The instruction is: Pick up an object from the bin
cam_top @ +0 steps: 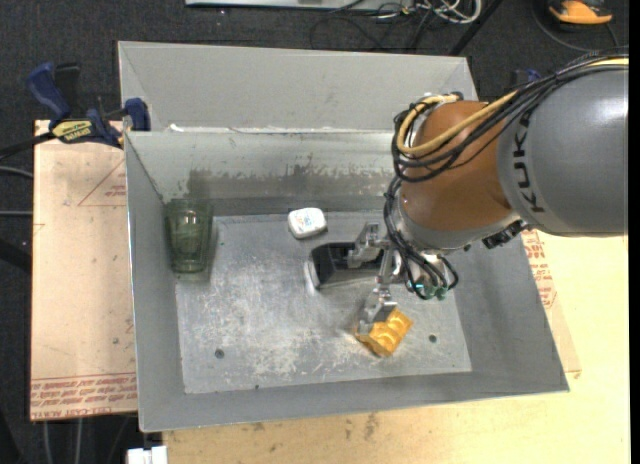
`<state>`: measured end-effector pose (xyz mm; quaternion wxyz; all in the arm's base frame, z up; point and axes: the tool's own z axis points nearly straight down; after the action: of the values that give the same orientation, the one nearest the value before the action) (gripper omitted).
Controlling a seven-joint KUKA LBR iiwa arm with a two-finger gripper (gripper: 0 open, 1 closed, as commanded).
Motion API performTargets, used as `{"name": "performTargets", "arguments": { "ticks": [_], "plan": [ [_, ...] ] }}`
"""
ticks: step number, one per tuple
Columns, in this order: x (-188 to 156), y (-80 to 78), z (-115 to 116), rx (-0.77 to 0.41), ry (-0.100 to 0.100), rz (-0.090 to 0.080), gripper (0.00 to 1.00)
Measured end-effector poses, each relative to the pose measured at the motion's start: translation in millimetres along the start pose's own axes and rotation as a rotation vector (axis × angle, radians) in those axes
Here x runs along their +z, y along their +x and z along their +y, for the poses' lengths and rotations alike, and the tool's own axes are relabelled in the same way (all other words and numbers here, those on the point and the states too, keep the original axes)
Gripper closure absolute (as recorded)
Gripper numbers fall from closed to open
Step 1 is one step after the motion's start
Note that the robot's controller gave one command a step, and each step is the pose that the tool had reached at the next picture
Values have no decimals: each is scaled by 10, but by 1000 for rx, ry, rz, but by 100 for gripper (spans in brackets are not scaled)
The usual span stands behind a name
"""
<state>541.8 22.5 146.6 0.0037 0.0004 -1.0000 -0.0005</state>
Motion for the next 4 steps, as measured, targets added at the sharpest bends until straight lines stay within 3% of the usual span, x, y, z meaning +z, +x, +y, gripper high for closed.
{"name": "performTargets", "arguments": {
  "ticks": [1, 2, 3, 4],
  "plan": [
    [-42, -19, -1, 1, 0, -8, 0],
    [395, 183, -334, -132, -2, -14, 0],
    [501, 359, -564, -207, 0, -1, 0],
    [311, 348, -621, -130, 0, -10, 0]
  ]
}}
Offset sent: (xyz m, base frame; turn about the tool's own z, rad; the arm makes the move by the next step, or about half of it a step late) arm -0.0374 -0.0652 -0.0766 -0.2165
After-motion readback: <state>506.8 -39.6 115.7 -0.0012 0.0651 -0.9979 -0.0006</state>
